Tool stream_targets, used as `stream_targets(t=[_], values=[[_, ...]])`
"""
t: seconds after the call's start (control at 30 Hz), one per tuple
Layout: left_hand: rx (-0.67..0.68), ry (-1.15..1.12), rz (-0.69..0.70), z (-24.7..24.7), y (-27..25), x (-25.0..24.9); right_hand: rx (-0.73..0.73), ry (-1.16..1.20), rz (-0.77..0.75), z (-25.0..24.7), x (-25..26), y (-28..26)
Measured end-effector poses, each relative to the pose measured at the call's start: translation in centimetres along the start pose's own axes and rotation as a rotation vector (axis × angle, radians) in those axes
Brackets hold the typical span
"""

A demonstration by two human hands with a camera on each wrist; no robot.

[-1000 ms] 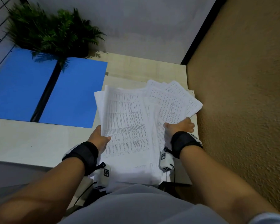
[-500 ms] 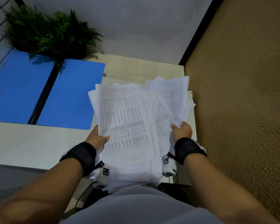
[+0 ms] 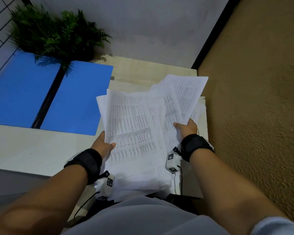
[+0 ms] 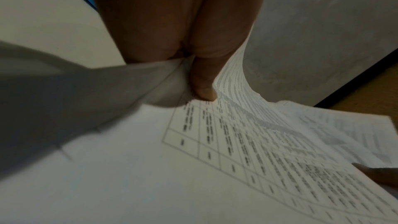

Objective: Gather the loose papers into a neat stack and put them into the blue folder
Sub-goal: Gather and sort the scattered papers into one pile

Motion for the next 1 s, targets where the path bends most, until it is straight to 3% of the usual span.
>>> stream_targets(t=[0.23, 0.4, 0.5, 0.67, 0.8, 0.9, 1.0], values=[[0.003, 0.040, 0.046, -0.5, 0.7, 0.2, -0.099, -0.062, -0.566, -3.2, 13.5, -5.6], [0.095, 0.115, 0.068, -1.9, 6.1, 4.1, -0.113, 0.103, -0.759, -5.6, 19.7, -10.8], [0.021, 0.169, 0.076, -0.6, 1.3, 0.3, -0.084, 0.122, -0.704, -4.8, 17.4, -11.5], [-0.099, 0.207, -0.138, 0.0, -0.6, -1.3, 0.003, 0.013, -0.413, -0.9, 6.4, -10.4], [-0.084, 0.197, -0.061, -0.3, -0.4, -1.2, 0.145, -0.123, -0.144, 0.8, -1.7, -9.3], [-0.071, 0.272, 0.014, -0.7, 0.1, -0.9, 0.121, -0.185, -0.028, 0.1, -3.2, -7.9], [-0.032, 0.307, 0.031, -0.9, 1.1, -0.5, 0.076, -0.239, -0.018, -1.3, -1.9, -6.3]])
Point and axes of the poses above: each hand's wrist, its own y-axis towards the middle knuckle, its own z-axis out of the palm, x = y × z, the point moved 8 cm from there along y, towards the middle knuckle, and after that the axes turned 4 degrees about -z, right-handed, at the moved point
